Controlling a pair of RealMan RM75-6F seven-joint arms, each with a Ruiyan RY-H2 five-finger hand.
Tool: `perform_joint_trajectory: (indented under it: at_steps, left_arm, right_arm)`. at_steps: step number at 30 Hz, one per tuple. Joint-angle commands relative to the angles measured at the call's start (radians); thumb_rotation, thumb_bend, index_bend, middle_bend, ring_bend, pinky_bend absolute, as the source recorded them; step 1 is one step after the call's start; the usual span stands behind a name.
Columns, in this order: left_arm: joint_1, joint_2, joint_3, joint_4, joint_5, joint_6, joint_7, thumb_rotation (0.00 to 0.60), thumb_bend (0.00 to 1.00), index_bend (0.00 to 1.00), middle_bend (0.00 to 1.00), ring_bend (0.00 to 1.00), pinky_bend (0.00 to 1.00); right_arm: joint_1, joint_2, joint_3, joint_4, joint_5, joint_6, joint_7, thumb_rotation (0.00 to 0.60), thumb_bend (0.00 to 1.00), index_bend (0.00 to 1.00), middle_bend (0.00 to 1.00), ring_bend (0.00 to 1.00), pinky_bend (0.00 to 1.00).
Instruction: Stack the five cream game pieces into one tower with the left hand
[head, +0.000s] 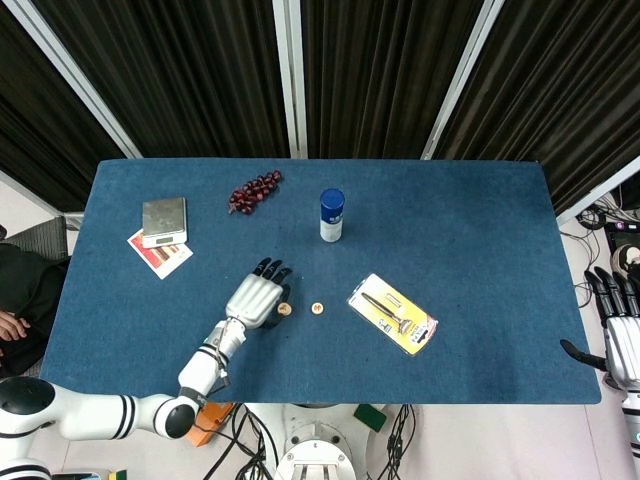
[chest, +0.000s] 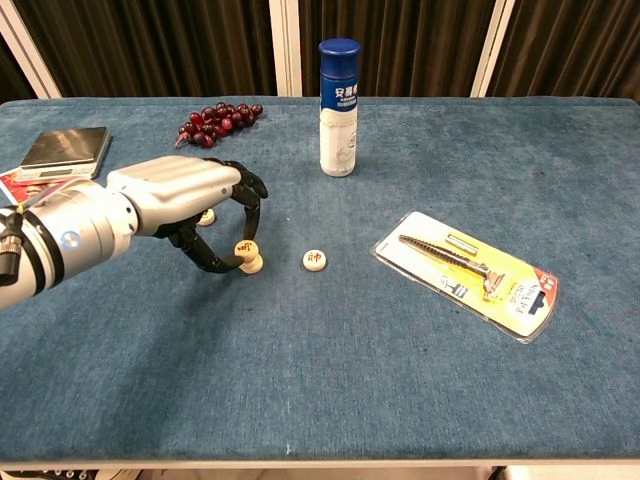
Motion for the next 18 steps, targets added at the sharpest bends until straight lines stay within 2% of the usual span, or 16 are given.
perform_joint_trajectory:
  at_steps: [1, 15, 18]
  left_arm:
    - [0.0, 0.002, 0.0, -0.001, -0.001, -0.001, 0.0, 0.6, 0.33, 0.45, 0.11, 0.0, 0.0]
    - [0.0, 0.002, 0.004, -0.007, -0.005, -0.007, 0.002, 0.6, 0.31, 0.43, 0.1, 0.0, 0.0]
    - [0.001, 0.003, 0.002, -0.012, 0.001, 0.0, 0.0, 0.6, 0.31, 0.4, 0.09, 0.0, 0.0]
  right_arm:
    - [0.0, 0.0, 0.0, 0.0, 0.0, 0.001, 0.0, 0.6, 0.17, 0.0, 0.1, 0.0, 0.06]
    - [-0.002, -0.002, 0.0, 0.002, -0.002, 0.004, 0.002, 0.6, 0.17, 0.0, 0.1, 0.0, 0.06]
    - [-0.002, -0.002, 0.0, 0.002, -0.001, 0.005, 0.003, 0.6, 0.17, 0.0, 0.1, 0.0, 0.06]
